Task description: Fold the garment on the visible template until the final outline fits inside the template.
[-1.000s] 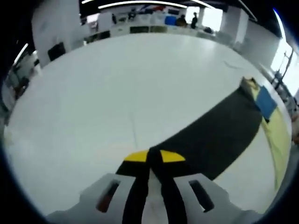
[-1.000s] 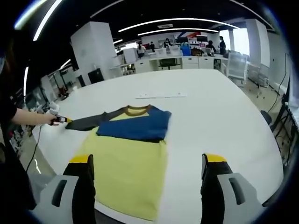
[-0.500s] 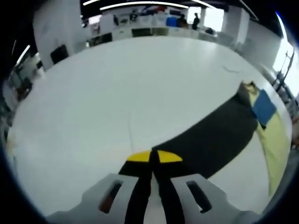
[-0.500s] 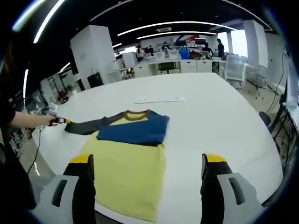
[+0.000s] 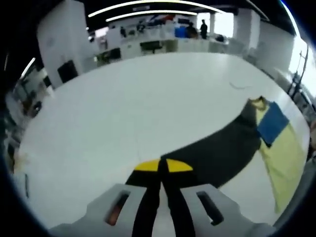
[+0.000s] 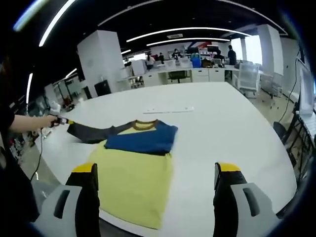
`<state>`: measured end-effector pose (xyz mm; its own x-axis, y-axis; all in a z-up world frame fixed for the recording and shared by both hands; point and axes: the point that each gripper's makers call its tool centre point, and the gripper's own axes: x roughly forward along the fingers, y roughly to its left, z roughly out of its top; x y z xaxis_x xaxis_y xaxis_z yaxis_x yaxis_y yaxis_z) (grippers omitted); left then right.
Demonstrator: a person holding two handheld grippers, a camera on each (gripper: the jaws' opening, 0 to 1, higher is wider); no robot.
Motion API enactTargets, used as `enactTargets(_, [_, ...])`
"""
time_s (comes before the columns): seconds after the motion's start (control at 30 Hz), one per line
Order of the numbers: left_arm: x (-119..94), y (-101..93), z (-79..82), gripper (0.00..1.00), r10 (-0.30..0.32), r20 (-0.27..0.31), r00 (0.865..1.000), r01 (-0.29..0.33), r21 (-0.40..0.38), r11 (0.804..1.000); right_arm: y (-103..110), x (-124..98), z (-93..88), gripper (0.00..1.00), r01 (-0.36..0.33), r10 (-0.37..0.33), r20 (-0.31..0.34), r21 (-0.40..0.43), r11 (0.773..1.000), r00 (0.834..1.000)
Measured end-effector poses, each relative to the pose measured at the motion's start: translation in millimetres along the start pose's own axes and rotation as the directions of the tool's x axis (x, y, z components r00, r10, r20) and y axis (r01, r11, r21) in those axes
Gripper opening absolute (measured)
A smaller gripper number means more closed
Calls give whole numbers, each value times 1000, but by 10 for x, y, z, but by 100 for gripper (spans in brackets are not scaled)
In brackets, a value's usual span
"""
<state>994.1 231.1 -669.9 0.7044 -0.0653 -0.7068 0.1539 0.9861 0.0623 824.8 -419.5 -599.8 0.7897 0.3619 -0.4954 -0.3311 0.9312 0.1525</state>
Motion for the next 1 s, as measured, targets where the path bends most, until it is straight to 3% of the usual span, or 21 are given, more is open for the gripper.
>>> enactTargets(0.2, [-257, -59, 177, 0, 43, 17, 999, -43, 31, 999, -35, -116, -18, 97, -1, 1, 5, -8, 1000, 1000])
enactTargets(0.47, [-328, -29, 323, 0, 77, 39, 996, -79, 68, 995, -62, -248, -75, 98, -8, 8, -13, -50, 999, 1000])
enactTargets(0.73, [-462, -282, 562, 0, 84, 57, 995, -89, 95, 992, -272, -423, -122, 97, 0, 0, -4, -55, 998, 1000])
enactTargets(0.8, [-513, -367, 633, 0, 89, 60, 994, -97, 137, 986, -326, -471, -133, 97, 3, -3, 2, -53, 999, 1000])
enactTargets(1.0, [-708, -778, 957, 0, 49, 98, 994, -66, 175, 982, -447, -571, -162, 97, 7, -7, 15, -44, 999, 1000])
